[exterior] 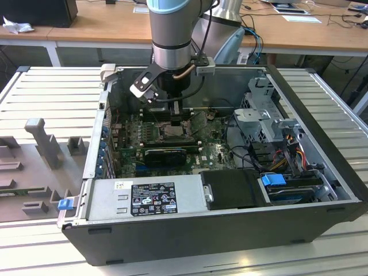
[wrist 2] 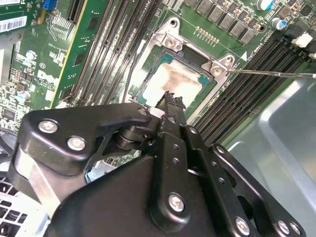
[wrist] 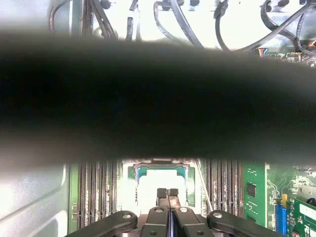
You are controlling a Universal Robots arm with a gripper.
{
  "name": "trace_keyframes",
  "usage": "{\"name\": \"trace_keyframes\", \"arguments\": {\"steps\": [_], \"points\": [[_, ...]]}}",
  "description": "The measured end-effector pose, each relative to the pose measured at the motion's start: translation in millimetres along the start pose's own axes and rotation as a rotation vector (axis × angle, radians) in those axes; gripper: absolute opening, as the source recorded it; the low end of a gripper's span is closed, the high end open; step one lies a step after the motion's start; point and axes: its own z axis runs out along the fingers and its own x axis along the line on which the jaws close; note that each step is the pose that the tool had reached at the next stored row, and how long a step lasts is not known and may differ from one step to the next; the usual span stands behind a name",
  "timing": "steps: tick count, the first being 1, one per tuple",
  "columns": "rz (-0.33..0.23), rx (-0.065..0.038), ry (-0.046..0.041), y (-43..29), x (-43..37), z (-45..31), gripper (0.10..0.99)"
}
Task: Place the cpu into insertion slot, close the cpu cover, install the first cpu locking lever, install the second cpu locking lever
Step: 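Place the cpu into insertion slot, then close the cpu cover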
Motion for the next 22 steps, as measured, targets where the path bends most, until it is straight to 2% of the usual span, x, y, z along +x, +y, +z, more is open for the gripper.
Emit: {"name": "trace_keyframes", "arguments": {"steps": [5,6,7,22], "points": [[0.0,0.0,-0.0002,0.4,0.0,-3.8,0.106],[0.0,0.005,-0.0004,6.6,0.0,-3.4,0.106],[0.0,0.005,-0.0004,7.5,-0.1,-3.4,0.106],[0.0,0.005,-0.0003,8.3,0.1,-13.2,0.106]]}}
